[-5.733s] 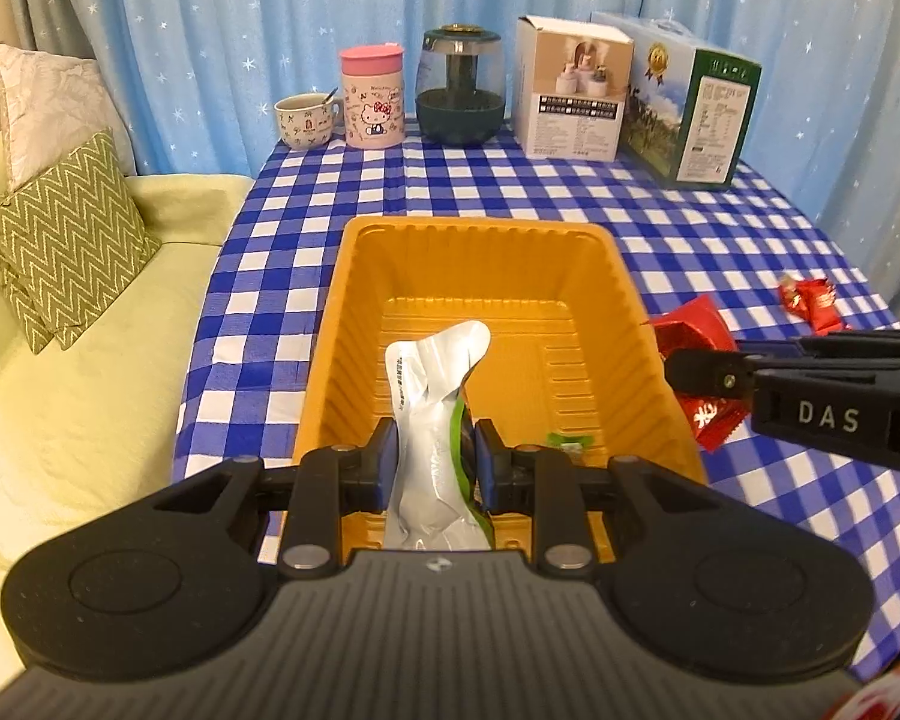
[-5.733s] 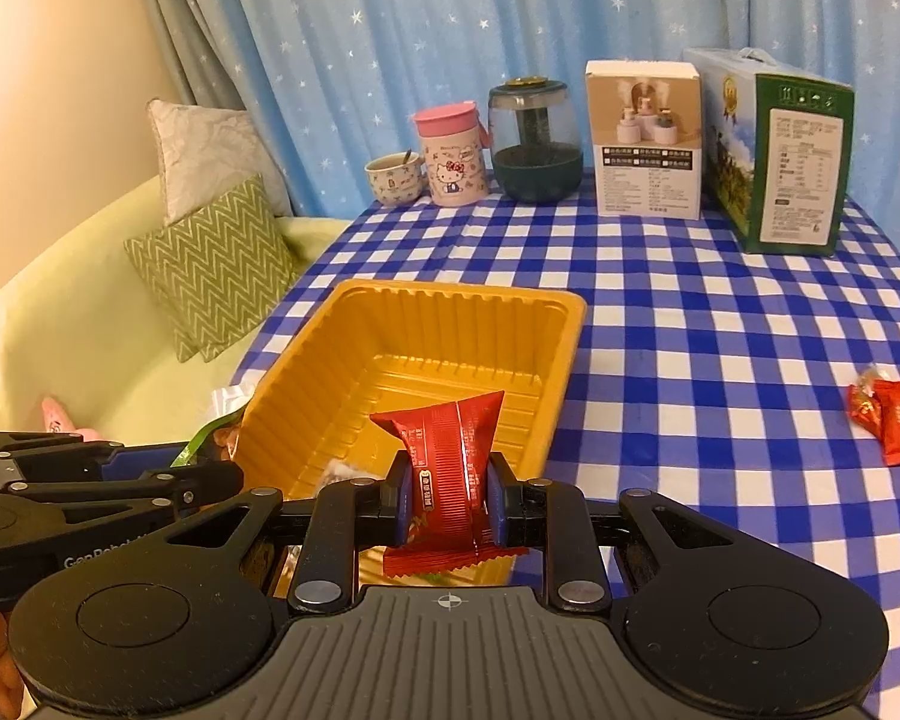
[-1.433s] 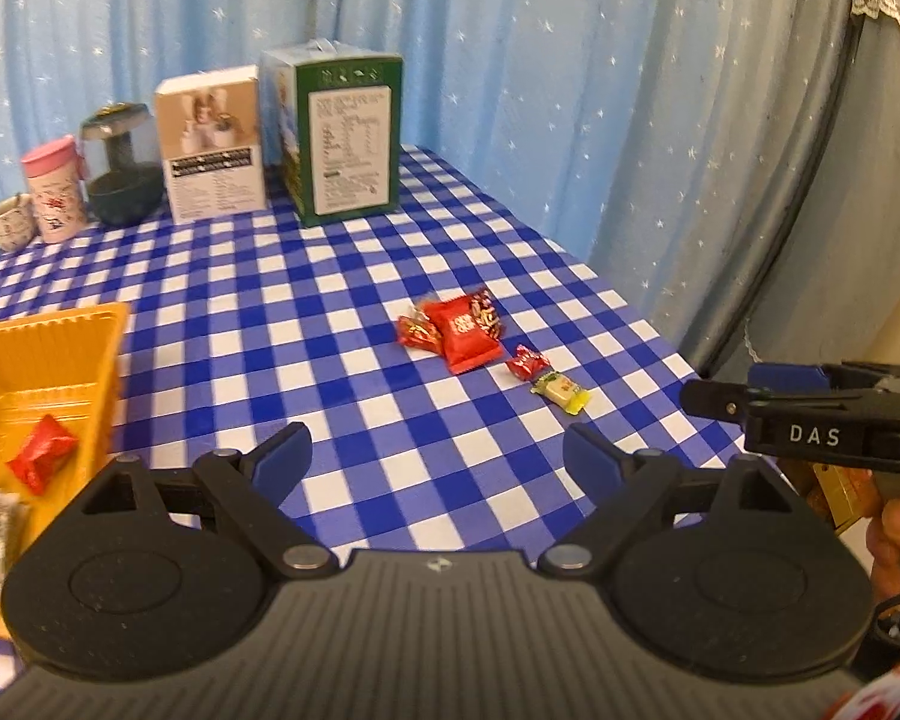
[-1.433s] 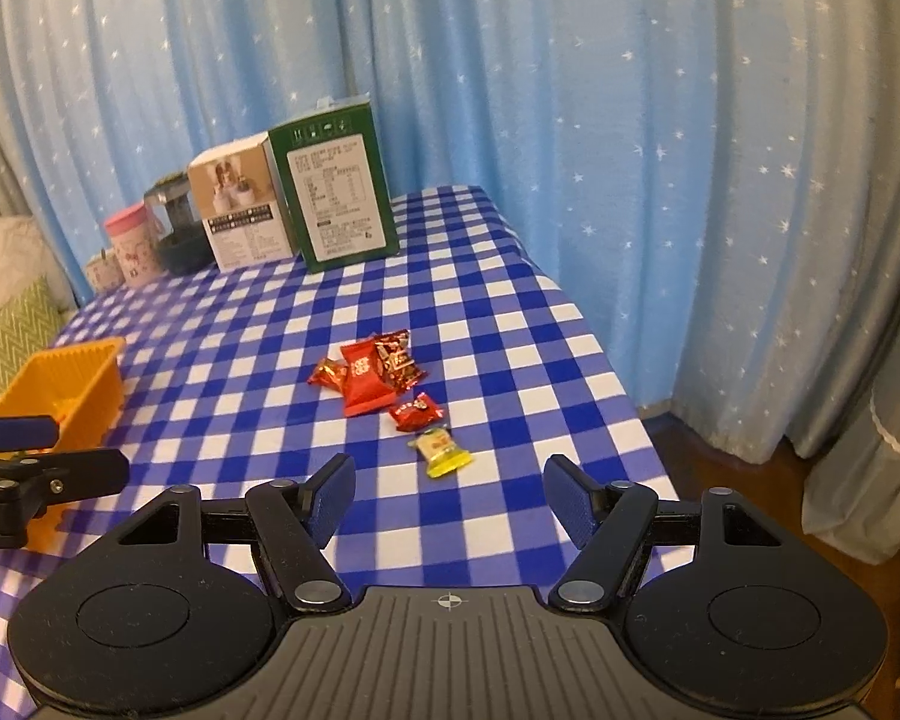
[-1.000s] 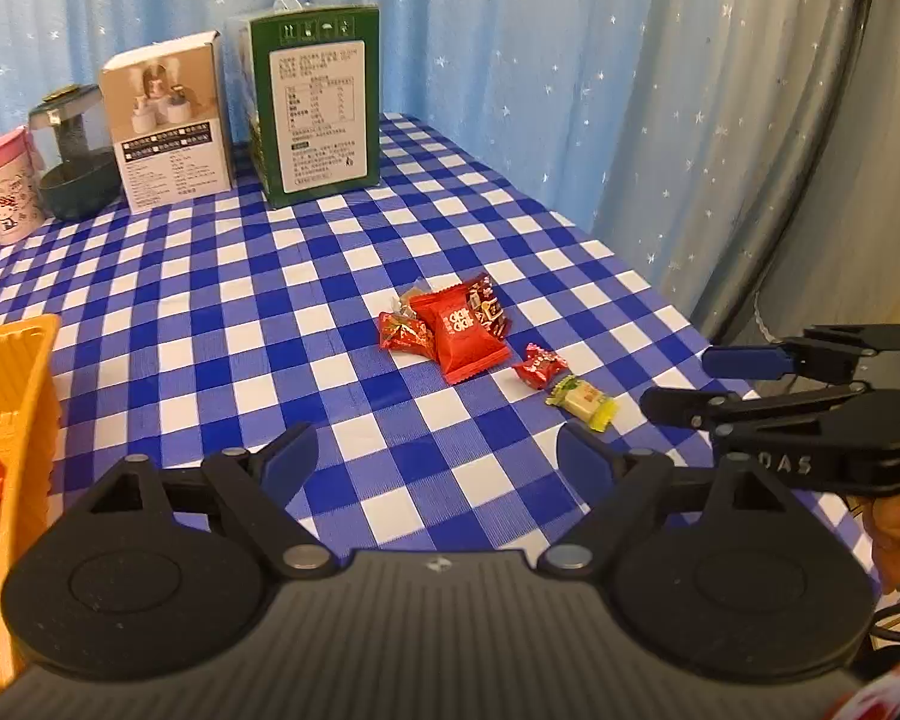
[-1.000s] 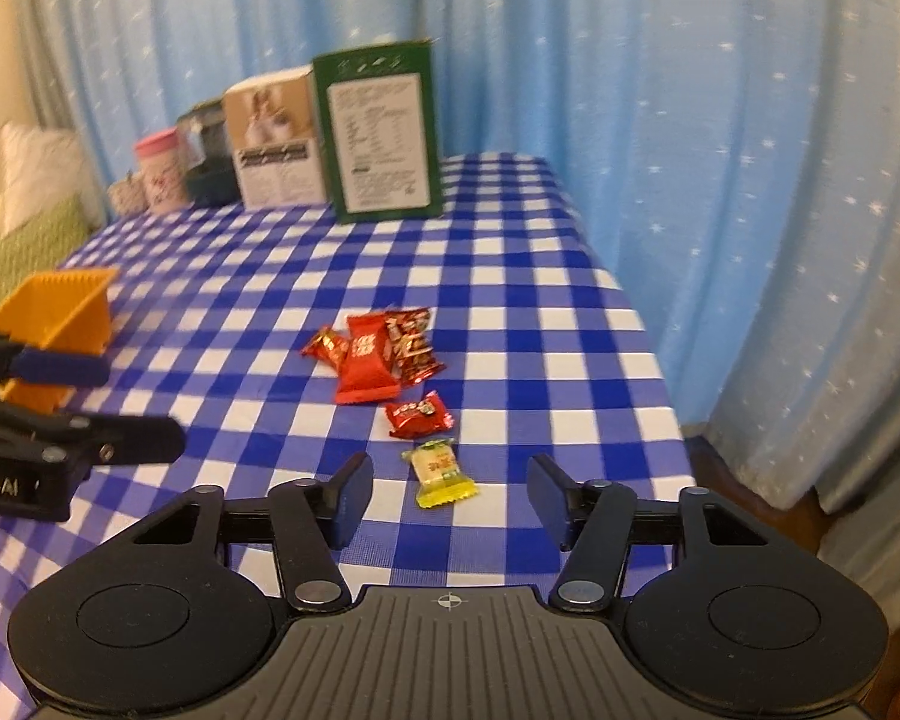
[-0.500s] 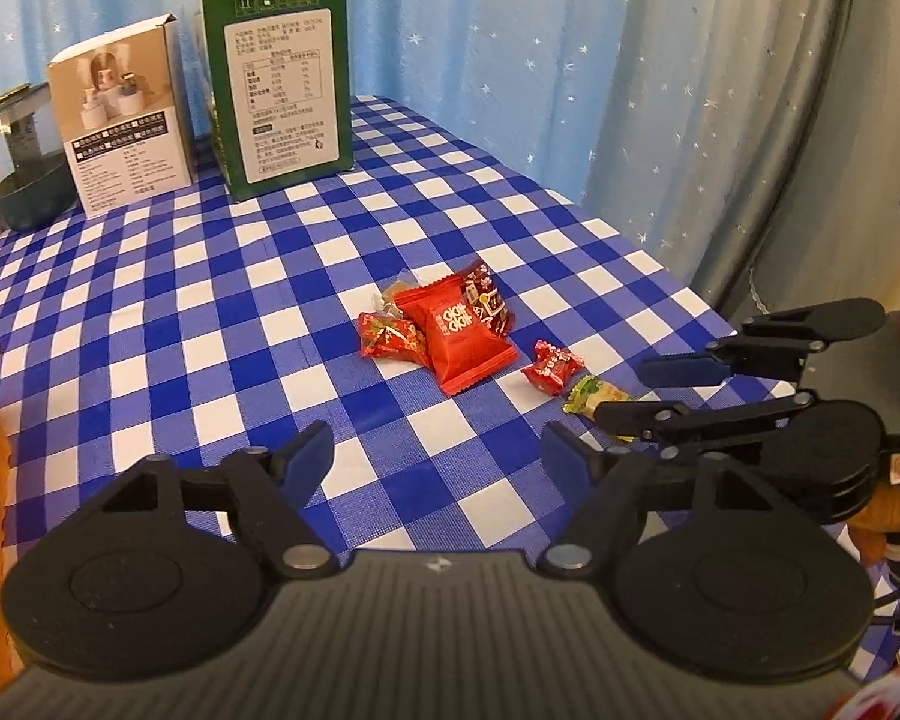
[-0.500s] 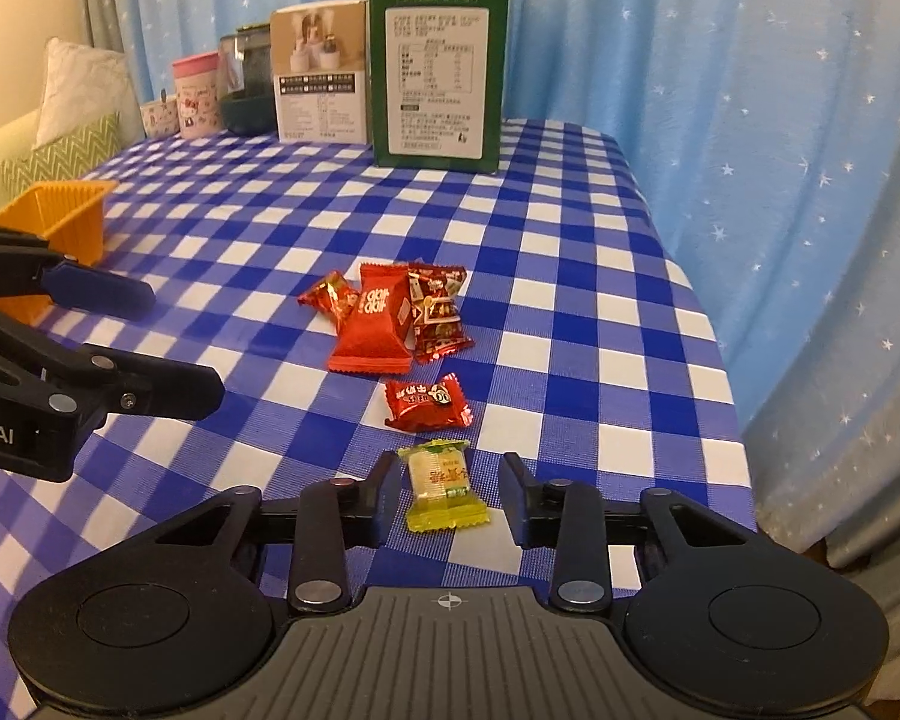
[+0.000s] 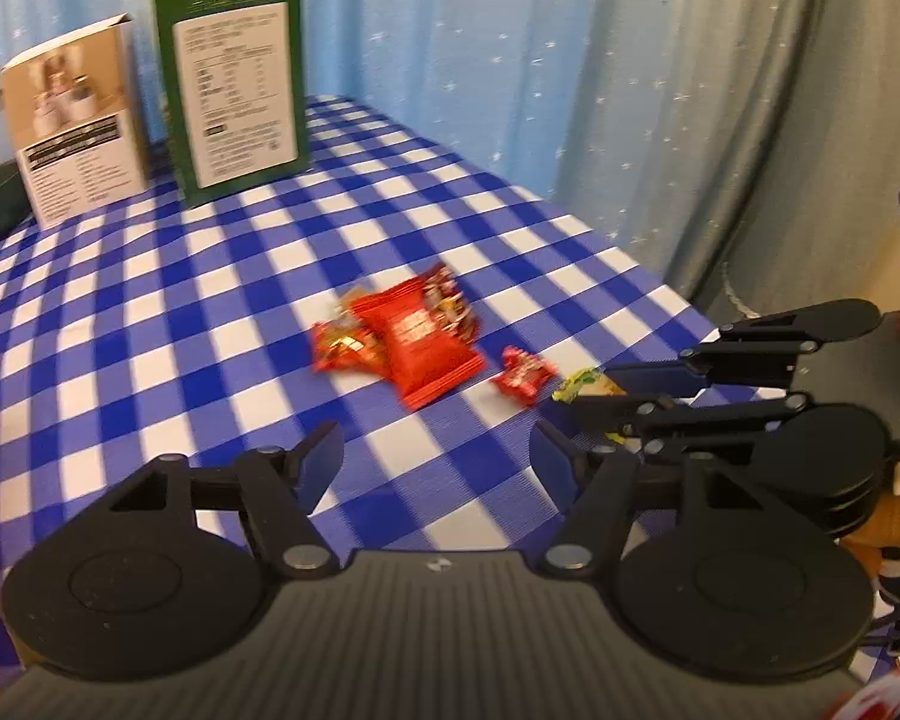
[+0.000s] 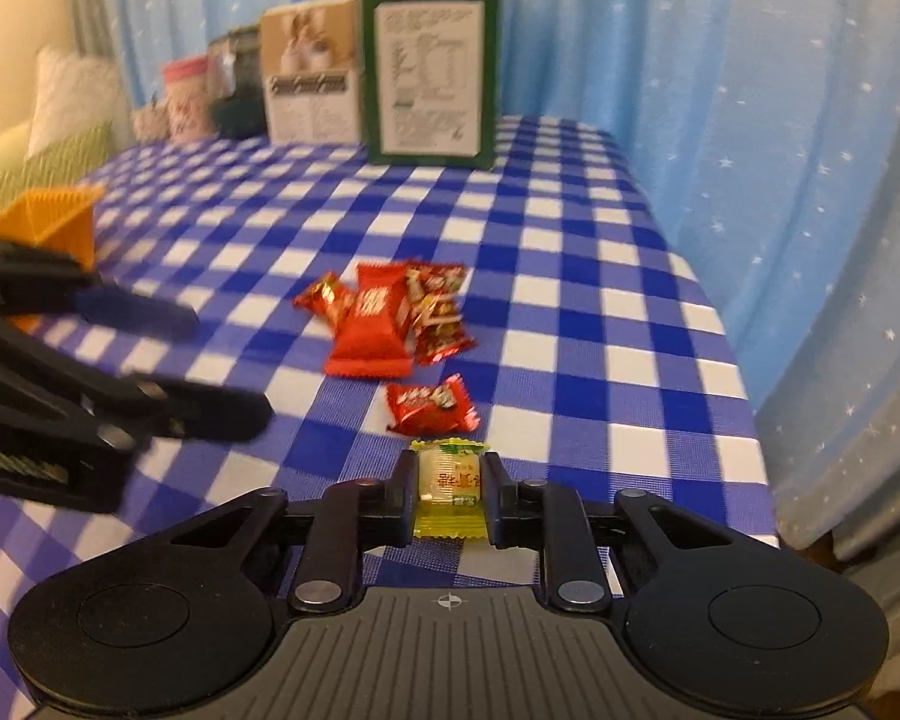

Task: Organize snacks
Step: 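Grasp the yellow candy with the right tool while the left tool grasps a small red candy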

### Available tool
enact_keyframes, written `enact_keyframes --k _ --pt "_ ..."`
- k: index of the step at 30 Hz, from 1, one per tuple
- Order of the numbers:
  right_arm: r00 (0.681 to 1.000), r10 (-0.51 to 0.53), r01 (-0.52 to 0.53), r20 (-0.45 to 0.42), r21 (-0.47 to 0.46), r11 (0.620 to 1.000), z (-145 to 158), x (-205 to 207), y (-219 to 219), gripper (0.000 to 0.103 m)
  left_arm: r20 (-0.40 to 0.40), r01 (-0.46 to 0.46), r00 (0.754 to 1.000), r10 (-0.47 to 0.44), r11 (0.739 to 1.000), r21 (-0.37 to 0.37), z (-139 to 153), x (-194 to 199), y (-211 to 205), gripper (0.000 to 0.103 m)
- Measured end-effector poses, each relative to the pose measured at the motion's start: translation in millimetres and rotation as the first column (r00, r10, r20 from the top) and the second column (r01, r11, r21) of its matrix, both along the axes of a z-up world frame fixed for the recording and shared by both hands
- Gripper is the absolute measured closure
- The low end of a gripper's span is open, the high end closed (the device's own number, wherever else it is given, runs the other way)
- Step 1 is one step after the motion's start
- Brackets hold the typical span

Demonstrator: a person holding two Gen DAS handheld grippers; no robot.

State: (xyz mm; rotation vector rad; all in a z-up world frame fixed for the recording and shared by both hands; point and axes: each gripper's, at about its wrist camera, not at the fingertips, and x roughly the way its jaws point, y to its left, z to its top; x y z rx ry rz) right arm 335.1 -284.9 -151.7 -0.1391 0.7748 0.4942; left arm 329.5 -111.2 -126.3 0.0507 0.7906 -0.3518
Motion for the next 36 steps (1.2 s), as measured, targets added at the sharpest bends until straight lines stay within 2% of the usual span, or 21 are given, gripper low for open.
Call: enact_keyframes --k 4,8,11,18,22,25,29,36 --pt "0.995 -0.103 0.104 -0.013 0.063 0.993 10 0 -18 0.081 0.026 0.061 0.998 -0.061 0.998 -0.004 -2 7 -14 0.042" --pt "0.983 -0.181 0.183 -0.029 0.08 0.98 14 2 -31 0.081 0.045 0.135 0.99 -0.136 0.991 0.007 -8 16 -31 0.057" --pt "0.971 -0.231 0.236 -0.052 0.105 0.966 13 5 -41 0.081 0.053 0.187 0.981 -0.188 0.982 0.022 -13 23 -43 0.06" --pt "0.953 -0.297 0.302 -0.06 0.128 0.945 12 6 -52 0.081 0.031 0.22 0.975 -0.222 0.974 0.048 -26 41 -57 0.07" --pt "0.944 -0.323 0.33 -0.069 0.142 0.933 9 4 -56 0.081 0.015 0.222 0.975 -0.223 0.973 0.061 -33 48 -61 0.075" --pt "0.94 -0.333 0.341 -0.077 0.143 0.929 8 4 -56 0.081 0.005 0.217 0.976 -0.217 0.974 0.063 -35 49 -61 0.084" --pt "0.939 -0.334 0.342 -0.076 0.14 0.929 10 3 -53 0.081 0.001 0.188 0.982 -0.189 0.98 0.069 -34 40 -58 0.085" --pt "0.945 -0.318 0.327 -0.079 0.155 0.932 22 -8 -41 0.081 -0.023 0.097 0.995 -0.096 0.995 0.028 -18 4 -38 0.085"
